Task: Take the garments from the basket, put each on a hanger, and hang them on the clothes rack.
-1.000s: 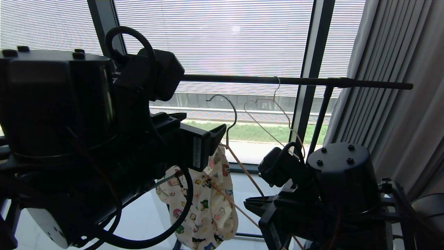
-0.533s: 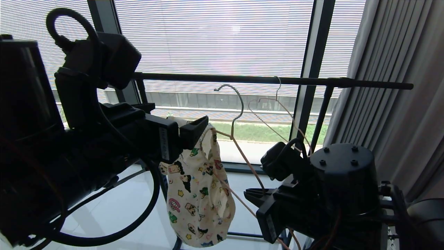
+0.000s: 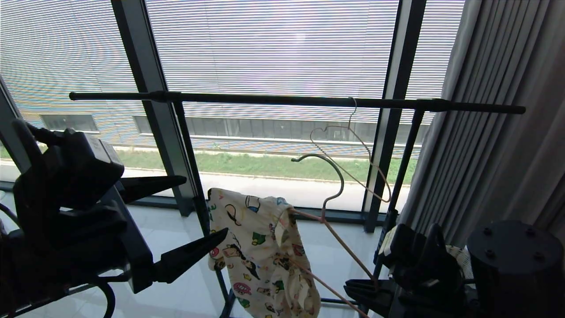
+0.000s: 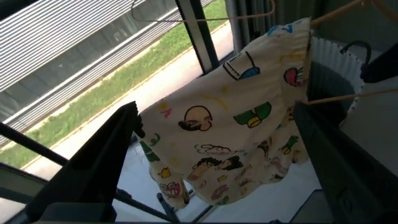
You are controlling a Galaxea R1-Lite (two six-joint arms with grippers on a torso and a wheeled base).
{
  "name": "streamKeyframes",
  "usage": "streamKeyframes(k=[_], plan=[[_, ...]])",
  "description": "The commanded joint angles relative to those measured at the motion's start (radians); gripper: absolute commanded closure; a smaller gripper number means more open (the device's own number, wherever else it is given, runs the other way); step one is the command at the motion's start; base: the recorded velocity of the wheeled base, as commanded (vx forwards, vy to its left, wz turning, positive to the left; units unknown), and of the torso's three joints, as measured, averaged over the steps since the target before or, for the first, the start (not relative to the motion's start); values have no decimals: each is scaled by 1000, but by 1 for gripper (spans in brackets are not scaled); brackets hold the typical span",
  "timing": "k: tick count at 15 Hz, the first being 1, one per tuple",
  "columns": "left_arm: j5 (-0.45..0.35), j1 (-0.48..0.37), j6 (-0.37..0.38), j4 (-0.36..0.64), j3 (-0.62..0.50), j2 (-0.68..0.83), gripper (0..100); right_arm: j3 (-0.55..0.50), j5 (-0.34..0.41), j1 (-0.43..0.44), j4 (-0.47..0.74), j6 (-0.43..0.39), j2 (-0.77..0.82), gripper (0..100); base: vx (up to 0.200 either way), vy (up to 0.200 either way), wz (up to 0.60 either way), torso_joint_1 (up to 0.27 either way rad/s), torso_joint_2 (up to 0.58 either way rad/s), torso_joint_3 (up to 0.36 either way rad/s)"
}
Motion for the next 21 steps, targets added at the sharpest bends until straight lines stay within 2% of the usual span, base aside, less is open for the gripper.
streamKeyframes(k=[1, 2, 4, 9, 13, 20, 21], plan=[[-60, 19, 76, -1, 88, -39, 0, 74, 14, -2, 1, -39, -83, 100, 0, 0, 0, 0, 0, 0], [-119, 16, 116, -1, 117, -39, 0, 99, 39, -1, 1, -70, -94, 100, 0, 0, 0, 0, 0, 0], [-208, -20, 143, -1, 136, -33, 0, 127, 79, -1, 2, -123, -100, 100, 0, 0, 0, 0, 0, 0], [-212, -121, 151, -1, 179, 13, 0, 125, 122, 33, 2, -211, -64, 100, 0, 0, 0, 0, 0, 0], [-194, -124, 160, -1, 208, 54, 0, 114, 119, 99, 2, -214, -53, 100, 0, 0, 0, 0, 0, 0], [-180, -126, 162, -1, 209, 70, 0, 71, 114, 150, 5, -214, -39, 100, 0, 0, 0, 0, 0, 0], [-180, -126, 162, -1, 209, 70, 100, 71, 114, 159, 14, -215, -37, 100, 0, 0, 0, 0, 0, 0]])
